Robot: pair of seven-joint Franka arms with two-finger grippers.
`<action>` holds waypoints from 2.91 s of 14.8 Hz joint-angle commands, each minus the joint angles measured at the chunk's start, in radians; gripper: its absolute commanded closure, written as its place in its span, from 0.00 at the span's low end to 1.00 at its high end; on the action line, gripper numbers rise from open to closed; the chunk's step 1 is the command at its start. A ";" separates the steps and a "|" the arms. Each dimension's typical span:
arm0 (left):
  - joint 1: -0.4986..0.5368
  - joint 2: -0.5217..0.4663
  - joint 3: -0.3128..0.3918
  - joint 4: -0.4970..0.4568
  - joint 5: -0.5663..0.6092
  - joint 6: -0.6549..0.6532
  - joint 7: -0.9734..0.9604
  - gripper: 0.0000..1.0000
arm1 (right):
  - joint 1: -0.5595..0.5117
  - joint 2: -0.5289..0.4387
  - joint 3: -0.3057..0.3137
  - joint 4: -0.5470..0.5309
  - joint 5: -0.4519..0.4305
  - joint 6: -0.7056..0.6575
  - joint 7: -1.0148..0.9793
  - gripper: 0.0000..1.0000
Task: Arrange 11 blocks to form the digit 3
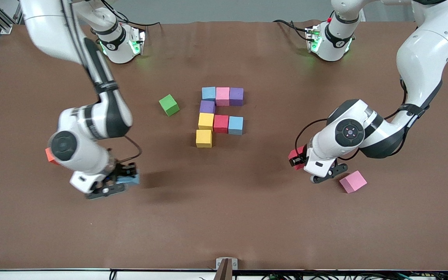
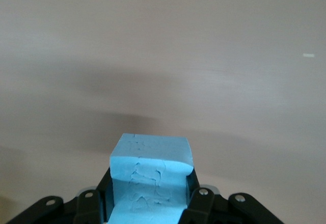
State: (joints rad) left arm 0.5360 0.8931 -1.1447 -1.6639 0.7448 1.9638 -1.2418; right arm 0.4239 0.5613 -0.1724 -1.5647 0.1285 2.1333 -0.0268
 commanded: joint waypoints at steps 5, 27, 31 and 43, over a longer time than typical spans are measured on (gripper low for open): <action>-0.007 -0.016 0.005 0.041 -0.122 -0.009 -0.071 0.79 | 0.136 0.123 -0.012 0.213 0.005 -0.136 0.190 0.61; -0.057 -0.013 0.007 -0.010 -0.121 -0.075 -0.056 0.79 | 0.297 0.287 -0.010 0.273 0.143 -0.078 0.423 0.63; -0.080 -0.016 0.000 -0.014 -0.121 -0.077 -0.076 0.79 | 0.317 0.285 -0.010 0.261 0.140 -0.082 0.427 0.63; -0.116 -0.014 0.000 -0.020 -0.119 -0.077 -0.056 0.78 | 0.326 0.284 -0.004 0.229 0.135 -0.088 0.427 0.63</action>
State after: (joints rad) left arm 0.4263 0.8961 -1.1437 -1.6811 0.6409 1.8989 -1.3052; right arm 0.7383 0.8520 -0.1724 -1.3202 0.2517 2.0466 0.3900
